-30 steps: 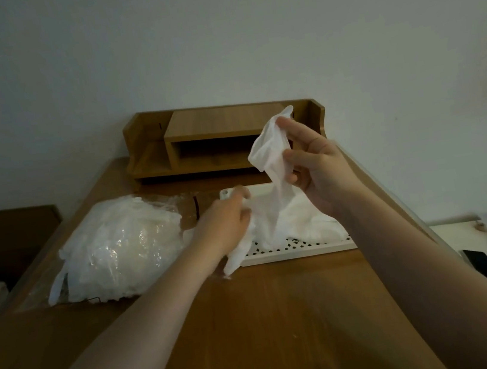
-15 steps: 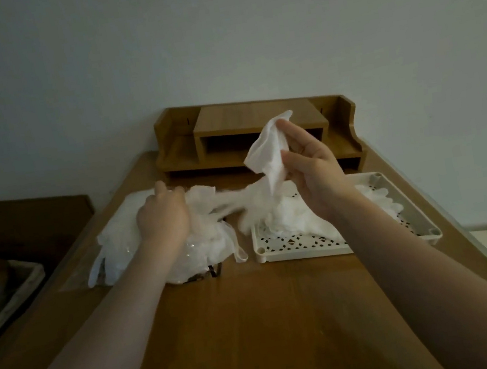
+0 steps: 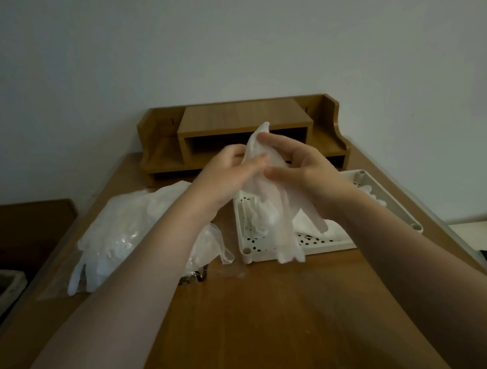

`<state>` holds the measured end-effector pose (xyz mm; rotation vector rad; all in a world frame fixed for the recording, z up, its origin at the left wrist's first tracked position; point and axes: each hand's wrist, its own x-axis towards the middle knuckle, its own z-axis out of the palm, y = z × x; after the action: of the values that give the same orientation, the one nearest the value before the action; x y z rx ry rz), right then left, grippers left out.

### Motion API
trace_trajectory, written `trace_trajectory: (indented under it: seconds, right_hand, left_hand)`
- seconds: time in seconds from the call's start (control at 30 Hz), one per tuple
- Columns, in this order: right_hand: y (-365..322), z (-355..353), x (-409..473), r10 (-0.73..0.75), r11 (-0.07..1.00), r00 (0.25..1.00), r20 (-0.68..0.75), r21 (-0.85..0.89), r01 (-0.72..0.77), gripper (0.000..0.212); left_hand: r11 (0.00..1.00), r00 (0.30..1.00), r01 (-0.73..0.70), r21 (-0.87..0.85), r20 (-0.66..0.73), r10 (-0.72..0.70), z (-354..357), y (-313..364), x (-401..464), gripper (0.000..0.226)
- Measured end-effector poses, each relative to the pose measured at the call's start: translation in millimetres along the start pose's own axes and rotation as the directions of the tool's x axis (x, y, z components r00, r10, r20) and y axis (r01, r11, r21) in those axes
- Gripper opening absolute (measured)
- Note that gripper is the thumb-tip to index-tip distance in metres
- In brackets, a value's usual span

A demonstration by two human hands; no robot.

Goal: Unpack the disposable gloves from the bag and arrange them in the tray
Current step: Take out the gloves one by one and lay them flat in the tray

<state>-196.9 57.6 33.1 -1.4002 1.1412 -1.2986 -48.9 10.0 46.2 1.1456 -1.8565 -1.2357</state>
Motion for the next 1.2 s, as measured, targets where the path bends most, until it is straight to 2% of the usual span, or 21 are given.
trace_trajectory:
  seconds: [0.07,0.13,0.2,0.27,0.37,0.43,0.5,0.6,0.67,0.73,0.83,0.93,1.0,1.07,1.17,1.2]
  right_hand:
    - [-1.0,-6.0,-4.4,0.004,0.997,0.997,0.073,-0.072,0.001,0.05]
    - [-1.7,-12.6,-6.8,0.012,0.988,0.998,0.062,-0.156,-0.003,0.05]
    - [-1.8,-22.2,-6.1,0.061,0.991,0.998,0.008,-0.124,-0.06,0.052]
    - [-2.0,-36.3,-5.1,0.174,0.981,0.985,-0.006,-0.089,-0.174,0.048]
    - [0.7,-61.6,-7.5,0.339,0.94,0.924,0.179,-0.096,-0.327,0.024]
    - [8.9,-73.4,-10.2,0.366,0.926,0.879,0.306,-0.022,-0.378,0.02]
    - [17.2,-80.6,-9.1,0.349,0.905,0.861,0.371,0.104,-0.412,0.027]
    - [29.2,-82.6,-5.4,0.307,0.857,0.885,0.351,0.303,-0.418,0.047]
    - [33.6,-80.2,-3.6,0.381,0.847,0.89,0.249,0.292,-0.444,0.055]
    - [38.3,-81.3,-2.6,0.36,0.882,0.913,0.193,0.249,-0.401,0.05]
    - [37.4,-92.8,-1.7,0.284,0.908,0.891,0.355,0.198,-0.369,0.048]
    - [38.1,-114.0,4.0,0.349,0.892,0.83,0.435,0.119,-0.437,0.058]
    - [40.0,-125.8,7.9,0.396,0.881,0.823,0.407,0.086,-0.466,0.063]
    - [41.0,-136.5,11.0,0.422,0.883,0.856,0.298,0.081,-0.463,0.06]
    - [36.8,-149.1,15.4,0.401,0.915,0.916,-0.009,-0.043,-0.401,0.026]
    - [33.2,-152.0,17.7,0.333,0.927,0.934,-0.128,-0.136,-0.35,0.015]
  left_hand:
    - [0.999,0.998,0.024,-0.021,0.054,-0.023,5.7,-1.7,10.3,0.045]
    - [0.997,0.996,0.052,-0.061,0.078,-0.047,8.6,-3.6,15.8,0.029]
    - [0.992,0.991,0.082,-0.101,0.112,-0.071,11.5,-3.7,17.0,0.022]
    - [0.989,0.989,0.089,-0.119,0.132,-0.073,14.6,-3.6,17.7,0.019]
    - [0.984,0.993,0.07,-0.161,0.107,-0.053,15.6,-2.2,17.5,0.014]
    - [0.981,0.993,0.043,-0.19,0.117,-0.021,15.9,-1.8,18.7,0.016]
    - [0.977,0.992,0.018,-0.214,0.124,0.009,16.5,-3.0,20.4,0.02]
    - [0.969,0.995,-0.02,-0.244,0.086,0.042,21.9,-2.6,23.3,0.029]
    - [0.962,0.998,-0.036,-0.269,0.033,0.047,26.9,-0.6,26.2,0.035]
    - [0.952,1.0,-0.031,-0.304,-0.012,0.029,29.6,0.7,31.5,0.031]
    - [0.941,1.0,0.009,-0.339,-0.008,-0.013,31.3,3.6,38.8,0.032]
    - [0.972,0.997,0.029,-0.233,0.07,-0.013,34.2,1.9,45.4,0.058]
    - [0.981,0.991,0.038,-0.192,0.134,-0.013,35.8,-0.3,51.4,0.049]
    - [0.99,0.989,0.033,-0.137,0.145,-0.013,39.7,-2.5,63.3,0.03]
    - [1.0,0.998,0.015,-0.022,0.065,-0.014,48.6,-2.0,82.0,0.017]
    - [1.0,0.999,0.0,-0.003,0.045,0.0,51.5,-0.3,88.1,0.011]
